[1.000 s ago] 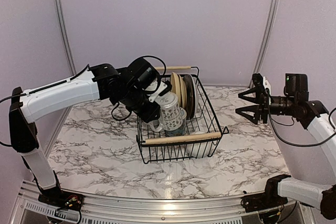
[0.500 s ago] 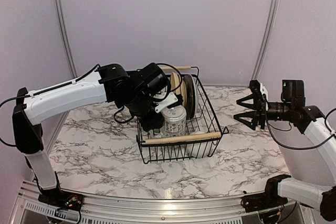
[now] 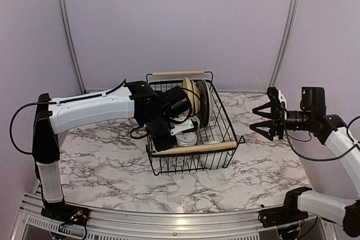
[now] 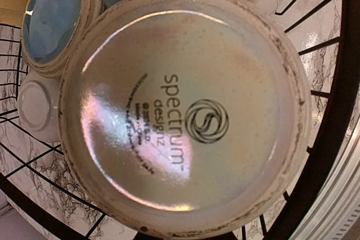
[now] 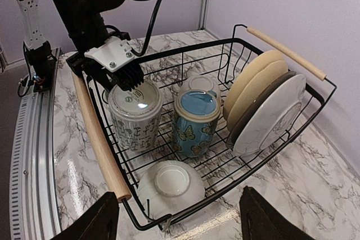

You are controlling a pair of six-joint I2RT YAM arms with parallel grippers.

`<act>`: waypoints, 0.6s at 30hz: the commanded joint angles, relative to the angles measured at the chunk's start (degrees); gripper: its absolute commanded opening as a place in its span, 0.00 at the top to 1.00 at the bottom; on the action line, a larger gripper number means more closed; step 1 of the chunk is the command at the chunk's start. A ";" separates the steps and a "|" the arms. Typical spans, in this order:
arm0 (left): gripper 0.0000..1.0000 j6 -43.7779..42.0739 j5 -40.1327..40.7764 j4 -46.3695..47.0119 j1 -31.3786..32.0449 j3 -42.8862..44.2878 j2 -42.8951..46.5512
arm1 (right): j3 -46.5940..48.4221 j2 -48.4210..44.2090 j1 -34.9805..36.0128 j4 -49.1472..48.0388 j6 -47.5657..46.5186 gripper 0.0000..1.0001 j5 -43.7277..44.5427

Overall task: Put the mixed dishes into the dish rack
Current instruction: Place the upside down cup on the dish rack.

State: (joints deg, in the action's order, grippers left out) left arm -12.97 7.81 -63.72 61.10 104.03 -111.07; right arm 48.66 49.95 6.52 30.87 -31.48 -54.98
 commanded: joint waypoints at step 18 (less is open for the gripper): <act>0.83 -3.43 -2.23 2.51 -1.48 4.31 -6.06 | -2.83 -1.36 0.01 -1.65 1.04 0.28 -1.20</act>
State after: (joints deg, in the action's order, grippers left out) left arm -15.81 4.95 -64.25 60.29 106.61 -114.13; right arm 46.11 49.45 6.52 30.11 -31.20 -55.42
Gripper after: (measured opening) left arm 0.213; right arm 0.719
